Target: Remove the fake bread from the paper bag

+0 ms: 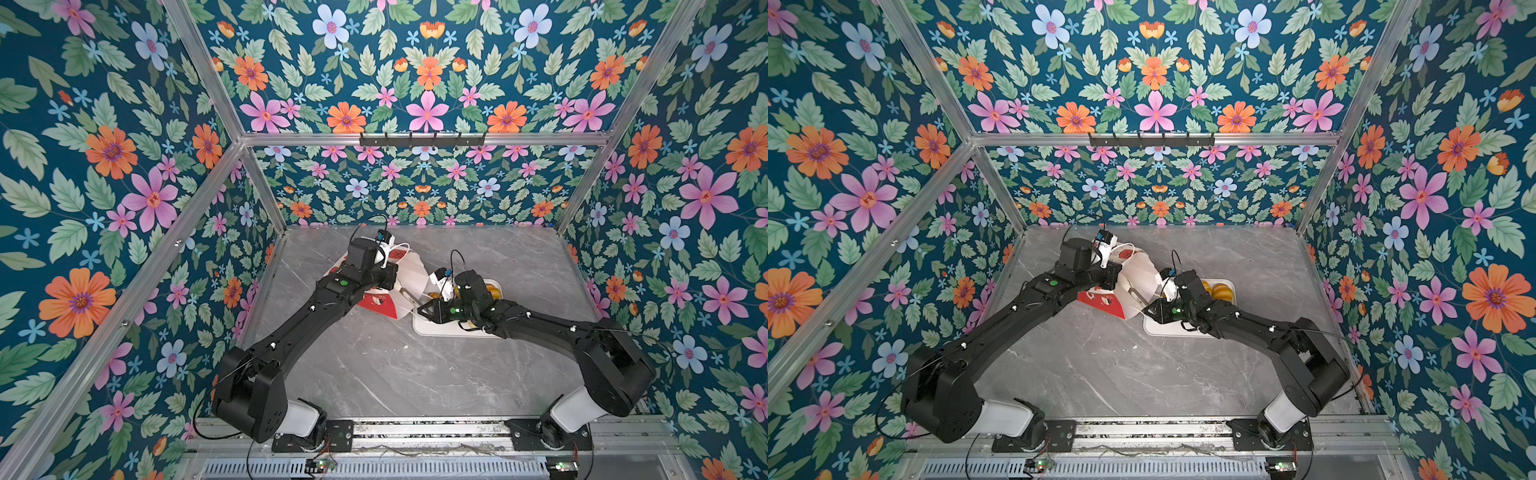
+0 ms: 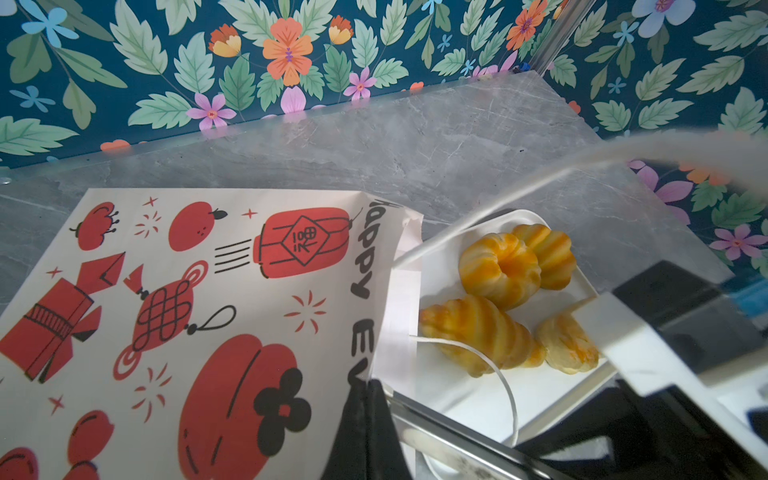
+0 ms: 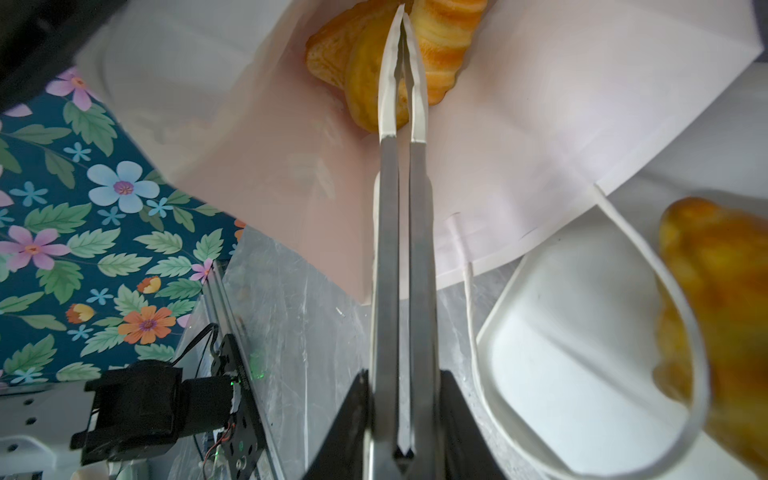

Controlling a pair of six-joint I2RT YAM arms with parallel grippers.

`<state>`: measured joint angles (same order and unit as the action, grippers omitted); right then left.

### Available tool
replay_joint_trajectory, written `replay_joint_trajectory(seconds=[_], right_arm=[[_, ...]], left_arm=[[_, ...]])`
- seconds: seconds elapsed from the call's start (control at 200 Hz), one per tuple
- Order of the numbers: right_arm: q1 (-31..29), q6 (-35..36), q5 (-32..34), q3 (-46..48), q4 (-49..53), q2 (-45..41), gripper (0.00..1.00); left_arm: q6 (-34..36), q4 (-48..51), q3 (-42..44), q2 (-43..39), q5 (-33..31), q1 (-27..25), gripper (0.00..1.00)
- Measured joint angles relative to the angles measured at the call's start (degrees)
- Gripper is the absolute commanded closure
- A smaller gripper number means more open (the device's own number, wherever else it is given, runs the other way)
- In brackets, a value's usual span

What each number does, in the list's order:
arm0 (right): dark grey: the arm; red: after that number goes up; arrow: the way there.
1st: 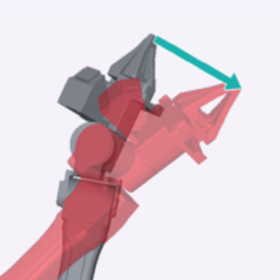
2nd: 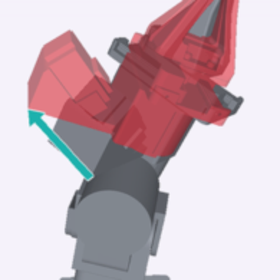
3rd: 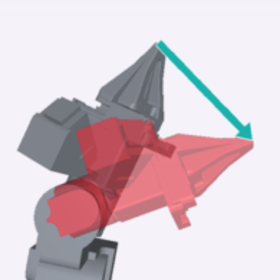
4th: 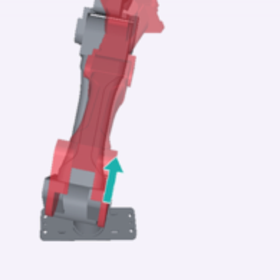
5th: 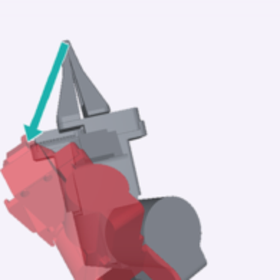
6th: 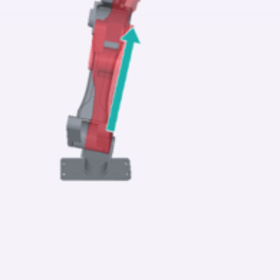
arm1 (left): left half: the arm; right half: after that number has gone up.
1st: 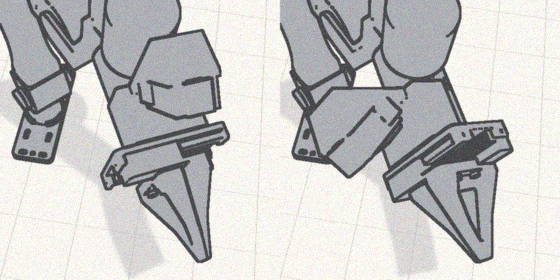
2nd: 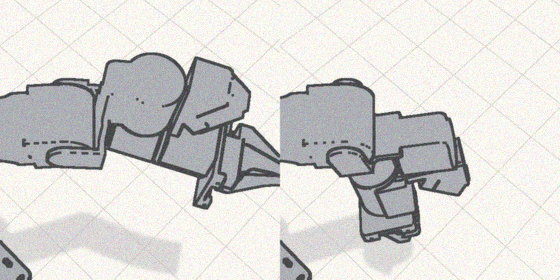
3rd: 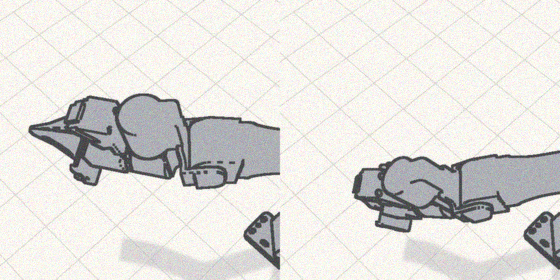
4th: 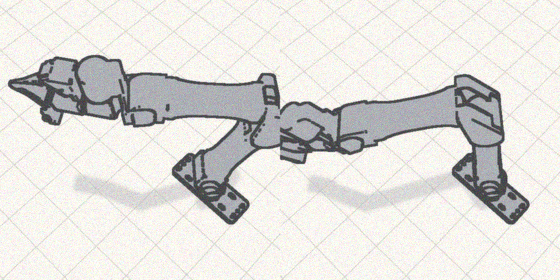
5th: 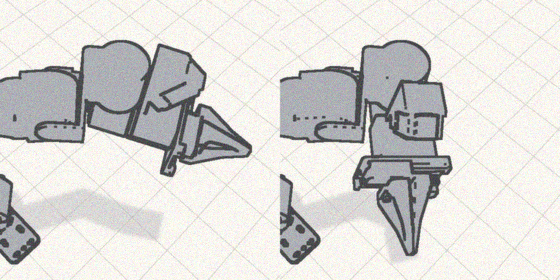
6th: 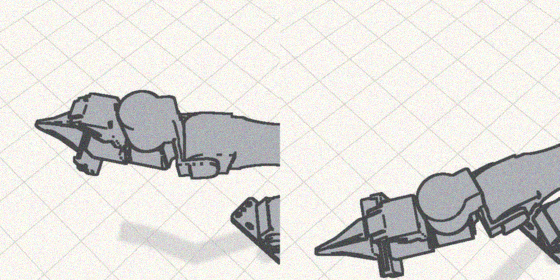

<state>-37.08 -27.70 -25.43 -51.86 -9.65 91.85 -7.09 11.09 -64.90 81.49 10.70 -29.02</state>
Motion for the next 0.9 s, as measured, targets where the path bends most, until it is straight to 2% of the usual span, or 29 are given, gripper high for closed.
replay_joint_trajectory(seconds=[0.21, 0.36, 0.9], right_arm=[[0.1, 0.9, 3.5, -3.4, -1.6, 5.8, 0.74], [0.1, 0.8, 4.6, -4.8, -3.0, 7.8, 0.69], [2.7, -2.5, 3.1, -4.0, -8.5, 9.4, 0.64]], left_arm=[[0.0, 0.0, -0.5, 0.0, 0.1, 0.0, 1.00], [0.0, 0.0, -0.9, 0.2, 0.1, -0.1, 1.00], [0.0, 0.1, -1.7, 1.2, 0.3, -0.2, 1.00]])
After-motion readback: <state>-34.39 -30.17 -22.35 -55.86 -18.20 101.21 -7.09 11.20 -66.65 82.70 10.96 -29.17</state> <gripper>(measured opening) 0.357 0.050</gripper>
